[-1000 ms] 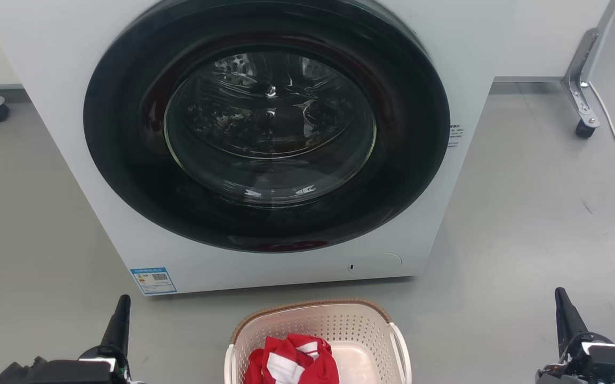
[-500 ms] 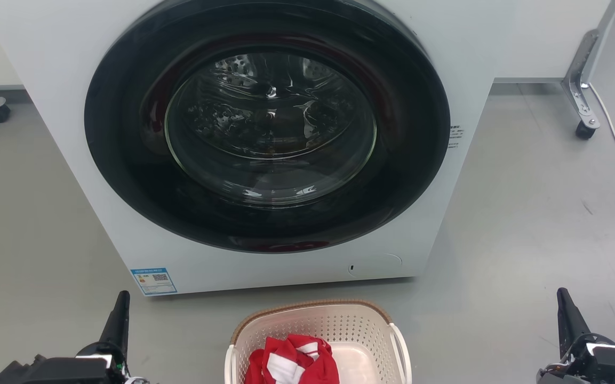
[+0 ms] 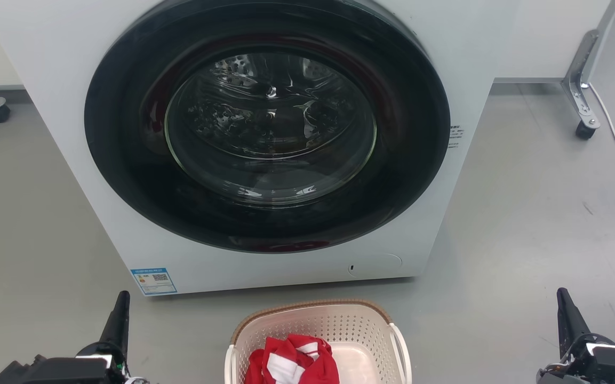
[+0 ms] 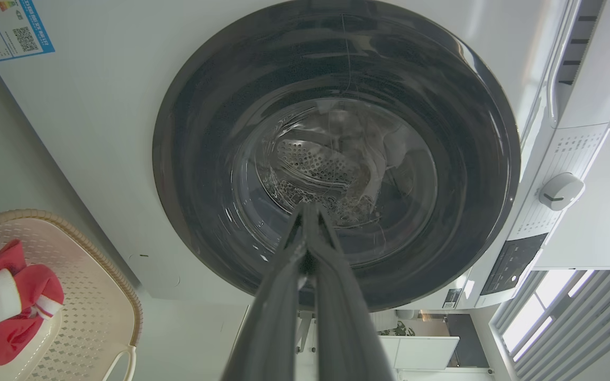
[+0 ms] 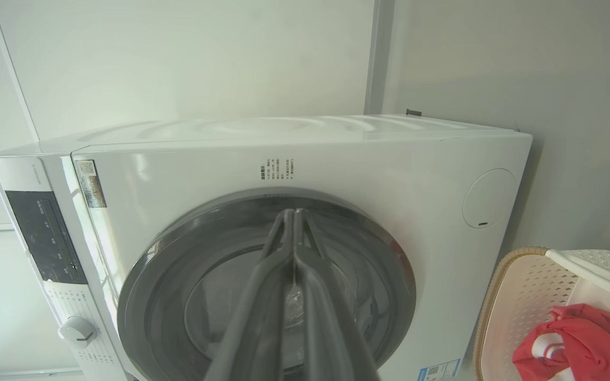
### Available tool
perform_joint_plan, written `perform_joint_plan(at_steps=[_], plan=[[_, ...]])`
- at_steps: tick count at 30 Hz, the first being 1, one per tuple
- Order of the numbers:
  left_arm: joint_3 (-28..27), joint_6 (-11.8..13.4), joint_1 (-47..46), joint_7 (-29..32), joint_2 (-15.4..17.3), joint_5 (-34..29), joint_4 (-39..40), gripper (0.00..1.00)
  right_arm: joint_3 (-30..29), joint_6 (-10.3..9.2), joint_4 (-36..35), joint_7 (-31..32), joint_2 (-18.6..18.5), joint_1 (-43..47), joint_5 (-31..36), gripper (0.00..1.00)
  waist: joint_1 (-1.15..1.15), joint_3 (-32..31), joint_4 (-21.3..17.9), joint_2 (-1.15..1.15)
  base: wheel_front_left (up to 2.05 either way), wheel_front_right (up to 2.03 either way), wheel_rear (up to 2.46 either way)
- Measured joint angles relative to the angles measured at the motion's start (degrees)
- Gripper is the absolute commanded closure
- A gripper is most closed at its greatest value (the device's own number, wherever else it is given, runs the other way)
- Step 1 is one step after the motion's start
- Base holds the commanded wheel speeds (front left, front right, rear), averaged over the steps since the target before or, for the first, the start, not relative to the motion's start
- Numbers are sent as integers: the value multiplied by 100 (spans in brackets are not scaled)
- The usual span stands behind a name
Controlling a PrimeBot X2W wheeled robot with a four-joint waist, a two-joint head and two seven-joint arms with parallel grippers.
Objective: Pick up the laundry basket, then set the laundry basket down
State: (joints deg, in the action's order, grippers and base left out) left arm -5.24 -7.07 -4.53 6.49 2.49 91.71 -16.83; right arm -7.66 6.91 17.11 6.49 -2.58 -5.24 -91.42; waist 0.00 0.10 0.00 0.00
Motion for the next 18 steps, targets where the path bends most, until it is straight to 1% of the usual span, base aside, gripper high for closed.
perform_joint_plan(at_steps=[18], plan=[[0, 0, 0, 0, 0, 0, -5, 100, 0, 0, 0, 0, 0, -1, -1, 100, 0, 0, 0, 0, 0, 0, 0]])
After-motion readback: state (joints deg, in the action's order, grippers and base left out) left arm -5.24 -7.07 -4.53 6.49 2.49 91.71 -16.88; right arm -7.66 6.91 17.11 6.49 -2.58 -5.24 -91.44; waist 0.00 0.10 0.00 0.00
